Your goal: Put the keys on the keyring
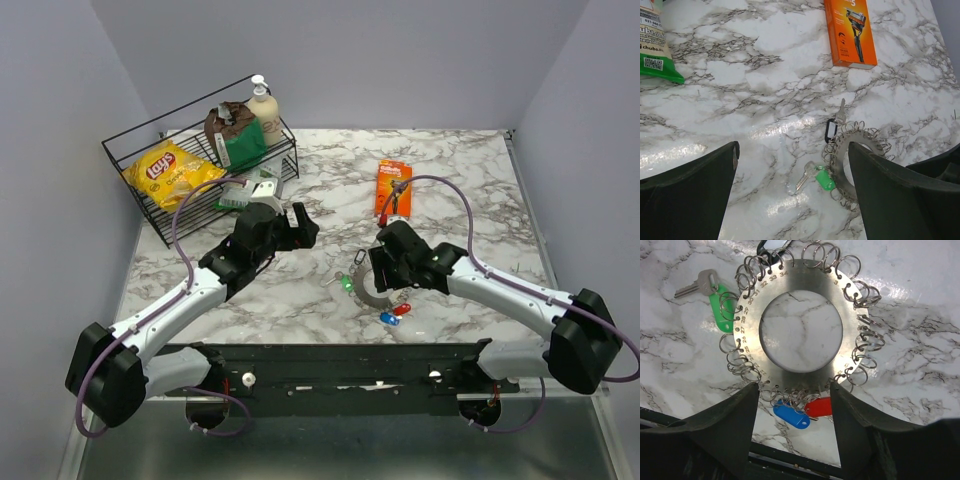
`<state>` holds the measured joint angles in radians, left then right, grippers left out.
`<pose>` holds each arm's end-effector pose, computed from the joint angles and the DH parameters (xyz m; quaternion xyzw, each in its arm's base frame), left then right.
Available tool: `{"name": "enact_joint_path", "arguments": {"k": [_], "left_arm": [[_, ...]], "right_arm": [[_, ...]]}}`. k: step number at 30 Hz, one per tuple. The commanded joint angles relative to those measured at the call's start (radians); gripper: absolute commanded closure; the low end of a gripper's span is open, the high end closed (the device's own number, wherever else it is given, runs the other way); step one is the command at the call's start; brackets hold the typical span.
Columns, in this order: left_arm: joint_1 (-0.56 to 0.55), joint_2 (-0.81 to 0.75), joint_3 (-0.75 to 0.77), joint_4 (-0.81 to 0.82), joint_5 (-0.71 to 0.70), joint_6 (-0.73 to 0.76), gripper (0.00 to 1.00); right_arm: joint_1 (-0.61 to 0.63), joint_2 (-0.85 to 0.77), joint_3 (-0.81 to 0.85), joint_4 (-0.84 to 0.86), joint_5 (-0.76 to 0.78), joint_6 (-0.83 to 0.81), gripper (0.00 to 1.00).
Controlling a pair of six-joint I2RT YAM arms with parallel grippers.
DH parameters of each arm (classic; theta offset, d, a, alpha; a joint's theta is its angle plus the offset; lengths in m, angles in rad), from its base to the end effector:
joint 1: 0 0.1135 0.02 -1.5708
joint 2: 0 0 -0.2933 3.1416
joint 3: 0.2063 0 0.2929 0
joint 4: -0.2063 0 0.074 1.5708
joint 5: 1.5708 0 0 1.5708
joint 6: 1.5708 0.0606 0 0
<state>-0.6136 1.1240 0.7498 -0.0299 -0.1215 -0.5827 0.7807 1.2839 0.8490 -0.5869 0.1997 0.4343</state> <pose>0.2539 -0.1699 0.2763 -0.0206 0.8335 -0.2677 0.4829 0.2158 0.1969 0.2146 -0.1384 0.9481 0.0752 0.2762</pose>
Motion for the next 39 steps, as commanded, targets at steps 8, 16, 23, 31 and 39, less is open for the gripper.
{"name": "enact_joint_path", "arguments": {"k": [8,16,23,31,39], "left_arm": [[0.0,-0.015,-0.03,0.056,-0.01,0.006,0.01],[0.0,0.003,-0.029,0.048,-0.003,0.011,0.01],[0.0,0.003,-0.03,0.053,-0.006,0.014,0.01],[0.002,0.017,-0.03,0.056,-0.003,0.015,0.01],[0.0,0.037,-0.033,0.054,-0.015,0.015,0.01]], "right_arm": [[0.009,0.097,0.001,-0.042,0.03,0.053,0.45],[0.011,0.115,-0.008,-0.027,0.009,0.054,0.56],[0.011,0.156,-0.01,-0.021,-0.04,0.049,0.65],[0.012,0.176,-0.001,-0.047,-0.063,0.053,0.66],[0.019,0.209,0.015,-0.085,-0.091,0.057,0.7]]}}
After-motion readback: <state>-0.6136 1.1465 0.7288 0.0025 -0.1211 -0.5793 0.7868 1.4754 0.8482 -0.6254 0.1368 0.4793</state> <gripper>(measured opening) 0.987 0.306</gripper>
